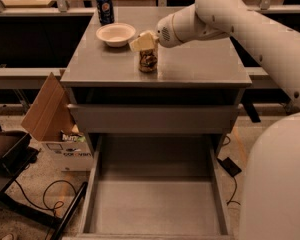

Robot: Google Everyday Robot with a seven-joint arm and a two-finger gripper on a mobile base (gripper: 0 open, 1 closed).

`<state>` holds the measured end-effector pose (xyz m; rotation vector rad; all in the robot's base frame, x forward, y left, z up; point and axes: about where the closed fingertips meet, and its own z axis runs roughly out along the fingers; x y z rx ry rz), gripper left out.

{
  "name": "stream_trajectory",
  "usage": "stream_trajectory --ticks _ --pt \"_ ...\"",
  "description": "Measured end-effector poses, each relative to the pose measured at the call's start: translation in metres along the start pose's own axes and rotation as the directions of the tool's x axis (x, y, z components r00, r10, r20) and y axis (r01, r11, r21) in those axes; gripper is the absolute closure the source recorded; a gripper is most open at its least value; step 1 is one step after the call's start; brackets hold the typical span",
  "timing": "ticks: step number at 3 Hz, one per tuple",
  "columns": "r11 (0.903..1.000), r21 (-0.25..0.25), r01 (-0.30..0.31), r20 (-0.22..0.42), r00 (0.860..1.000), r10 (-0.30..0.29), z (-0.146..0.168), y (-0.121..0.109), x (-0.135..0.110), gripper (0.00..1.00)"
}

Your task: Pick orange can from middle drawer and place on counter

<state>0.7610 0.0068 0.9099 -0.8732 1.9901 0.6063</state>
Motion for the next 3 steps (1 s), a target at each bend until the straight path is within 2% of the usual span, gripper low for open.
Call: stream_trajectory --ticks 1,2,3 --pt "1.0 -0.004 0.0 -0.002 1.0 0.0 0.002 0.001 0.001 0.0" --pt "0.9994 0.033 0.011 0.008 1.0 -0.011 -0.014 -0.005 -0.009 0.0" --pt "0.984 0.178 0.008 0.07 0.997 -0.021 -0.085 -0.031 -0.035 0.0"
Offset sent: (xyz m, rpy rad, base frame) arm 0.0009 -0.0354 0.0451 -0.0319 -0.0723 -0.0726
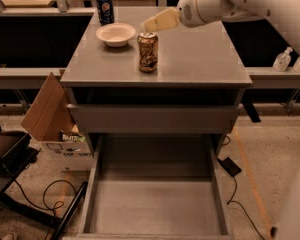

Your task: Pick orange can from middle drawer and place on counter

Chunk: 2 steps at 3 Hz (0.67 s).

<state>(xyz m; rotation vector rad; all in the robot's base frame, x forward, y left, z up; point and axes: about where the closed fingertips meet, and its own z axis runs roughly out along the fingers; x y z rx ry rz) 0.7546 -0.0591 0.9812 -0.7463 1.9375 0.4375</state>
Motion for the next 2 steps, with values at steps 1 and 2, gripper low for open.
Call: stream_trajectory --ticks 1,2 --pt "0.9921 0.125 -0.005 0.066 0.998 -0.003 -0.062 -0.037 -0.011 0.0" --pt "0.9661 0.254 -0.043 0.148 0.989 0.005 -0.128 -0.059 -0.009 0.0"
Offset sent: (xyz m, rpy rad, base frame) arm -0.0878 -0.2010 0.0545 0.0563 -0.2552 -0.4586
